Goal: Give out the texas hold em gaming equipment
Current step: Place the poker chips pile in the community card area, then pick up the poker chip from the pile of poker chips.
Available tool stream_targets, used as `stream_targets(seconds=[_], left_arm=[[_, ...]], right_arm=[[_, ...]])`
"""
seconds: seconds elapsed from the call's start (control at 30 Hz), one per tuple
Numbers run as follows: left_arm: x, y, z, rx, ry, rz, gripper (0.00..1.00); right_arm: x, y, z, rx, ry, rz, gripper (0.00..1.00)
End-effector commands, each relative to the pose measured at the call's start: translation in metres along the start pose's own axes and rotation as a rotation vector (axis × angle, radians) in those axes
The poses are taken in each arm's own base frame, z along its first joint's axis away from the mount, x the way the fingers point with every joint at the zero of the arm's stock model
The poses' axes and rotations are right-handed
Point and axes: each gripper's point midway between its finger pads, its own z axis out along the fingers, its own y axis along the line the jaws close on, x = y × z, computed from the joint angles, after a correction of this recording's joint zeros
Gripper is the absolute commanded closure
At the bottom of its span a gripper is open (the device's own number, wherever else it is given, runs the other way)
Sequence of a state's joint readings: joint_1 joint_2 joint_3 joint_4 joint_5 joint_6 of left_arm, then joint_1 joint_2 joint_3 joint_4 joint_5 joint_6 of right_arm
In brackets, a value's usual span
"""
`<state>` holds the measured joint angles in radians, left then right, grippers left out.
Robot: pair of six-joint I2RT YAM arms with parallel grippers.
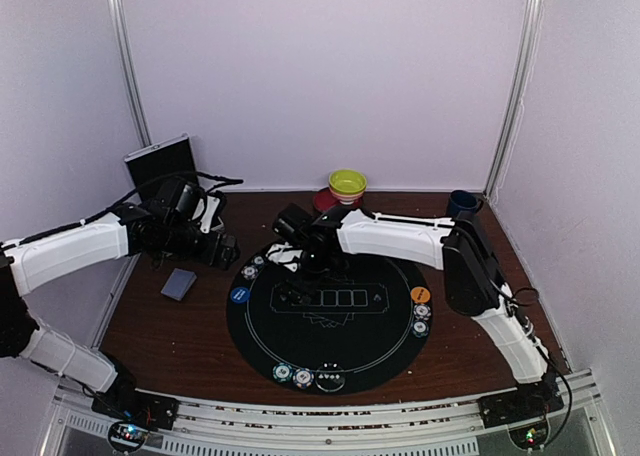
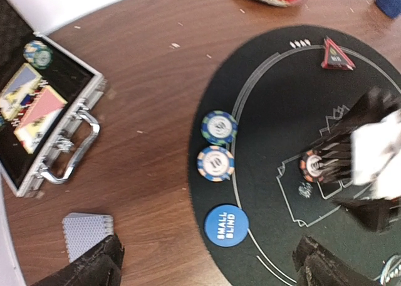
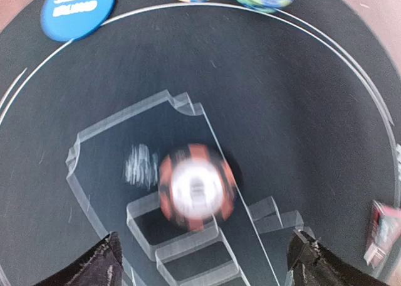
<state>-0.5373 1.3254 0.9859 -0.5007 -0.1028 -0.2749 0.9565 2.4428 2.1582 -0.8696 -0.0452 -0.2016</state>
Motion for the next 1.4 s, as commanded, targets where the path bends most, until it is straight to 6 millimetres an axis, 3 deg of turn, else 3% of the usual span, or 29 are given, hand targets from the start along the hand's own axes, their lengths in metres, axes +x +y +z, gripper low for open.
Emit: stream_targets(seconds=[0.0,0.17,0.43,0.53,0.63,0.87,1.37], left_arm=[[0.005,-0.02,0.017,0.106,0.028,0.045,0.02],[0.015,-0.051,0.034,0.159,0.108,0.112,0.02],[0.025,-0.124,0.064,0.304,0.234,0.255,0.02],[0.025,-0.143,0.076,0.336,0.271,0.299,0.02],[0.028,-0.152,0.093,0.341,0.318,0.33,0.02],[0.03,-0.154,0.118,0.311,0.366,0.349,0.02],[0.046,-0.145,0.136,0.304,0.421,0.342,0.13]], right_arm=[[-0.005,-0.039,-0.096,0.068,-0.104,0.025,0.05],[0.034,-0.081,-0.139,0.08,-0.143,0.12,0.04],[0.104,-0.177,-0.147,0.132,-0.154,0.37,0.03],[0.121,-0.198,-0.148,0.176,-0.152,0.416,0.03],[0.126,-0.206,-0.154,0.207,-0.166,0.432,0.04],[0.127,-0.212,-0.166,0.257,-0.192,0.438,0.03],[0.13,-0.216,-0.162,0.28,-0.188,0.441,0.04]])
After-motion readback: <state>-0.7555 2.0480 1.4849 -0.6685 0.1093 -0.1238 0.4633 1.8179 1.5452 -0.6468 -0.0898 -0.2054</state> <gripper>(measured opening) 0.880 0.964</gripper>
